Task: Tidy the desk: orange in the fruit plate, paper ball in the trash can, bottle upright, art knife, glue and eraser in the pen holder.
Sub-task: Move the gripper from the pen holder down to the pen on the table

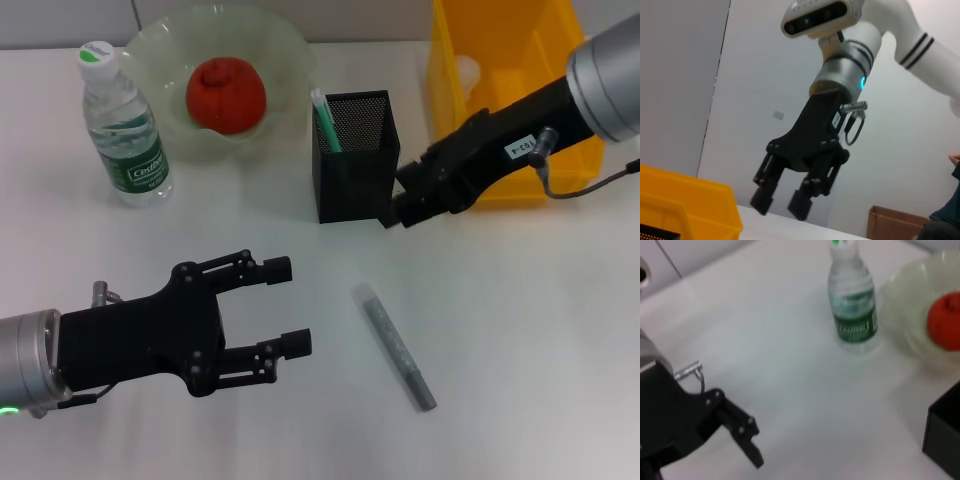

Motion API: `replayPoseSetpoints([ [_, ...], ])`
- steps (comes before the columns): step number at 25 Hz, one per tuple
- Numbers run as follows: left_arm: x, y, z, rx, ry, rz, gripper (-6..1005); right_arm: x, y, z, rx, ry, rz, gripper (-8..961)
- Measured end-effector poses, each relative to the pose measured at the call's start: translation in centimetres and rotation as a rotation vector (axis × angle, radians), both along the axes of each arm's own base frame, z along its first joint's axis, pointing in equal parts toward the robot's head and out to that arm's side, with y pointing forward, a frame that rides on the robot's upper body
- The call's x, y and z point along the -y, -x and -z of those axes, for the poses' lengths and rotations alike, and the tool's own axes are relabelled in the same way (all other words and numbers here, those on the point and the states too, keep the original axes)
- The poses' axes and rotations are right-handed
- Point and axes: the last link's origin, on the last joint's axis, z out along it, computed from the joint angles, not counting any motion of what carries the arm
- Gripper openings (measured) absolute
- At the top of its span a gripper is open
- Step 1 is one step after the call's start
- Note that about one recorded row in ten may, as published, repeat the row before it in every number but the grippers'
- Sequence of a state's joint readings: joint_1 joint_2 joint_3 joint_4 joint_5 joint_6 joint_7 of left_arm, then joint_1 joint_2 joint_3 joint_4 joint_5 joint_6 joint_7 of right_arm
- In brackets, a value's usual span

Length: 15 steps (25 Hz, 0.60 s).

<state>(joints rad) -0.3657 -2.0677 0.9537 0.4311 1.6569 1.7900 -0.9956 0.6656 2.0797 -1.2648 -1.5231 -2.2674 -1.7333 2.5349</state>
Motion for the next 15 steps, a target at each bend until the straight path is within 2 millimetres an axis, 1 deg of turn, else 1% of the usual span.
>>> replayPoseSetpoints([
  [3,0.1,0.1,-0.1,-0.001,-0.002,-0.005,768,-0.4,1.5,-0.1,0.118,0.022,0.054,548],
  [4,0.1,0.1,-0.1,-0.001,-0.002,-0.005,768,-0.4,1.5,-0.1,0.118,0.022,0.054,548],
  [5,0.1,0.1,-0.1,-0.001,-0.002,-0.005,769,-0.8,1.9,0.1,0.165,0.030,0.093,548],
  [6,0.1,0.2,-0.1,-0.001,-0.002,-0.006,769,-0.8,1.9,0.1,0.165,0.030,0.093,547],
  [8,0.1,0.2,-0.1,0.000,-0.002,-0.007,769,-1.3,2.2,0.9,0.239,0.074,0.163,547],
  [10,0.1,0.2,-0.1,0.000,-0.002,-0.007,769,-1.4,2.3,1.1,0.264,0.091,0.185,547],
  [13,0.2,0.2,0.0,-0.003,-0.001,-0.005,769,-1.9,2.0,2.1,0.336,0.134,0.251,546],
  [15,0.2,0.3,0.0,-0.004,-0.003,-0.004,769,-2.0,1.9,2.3,0.353,0.143,0.269,547],
])
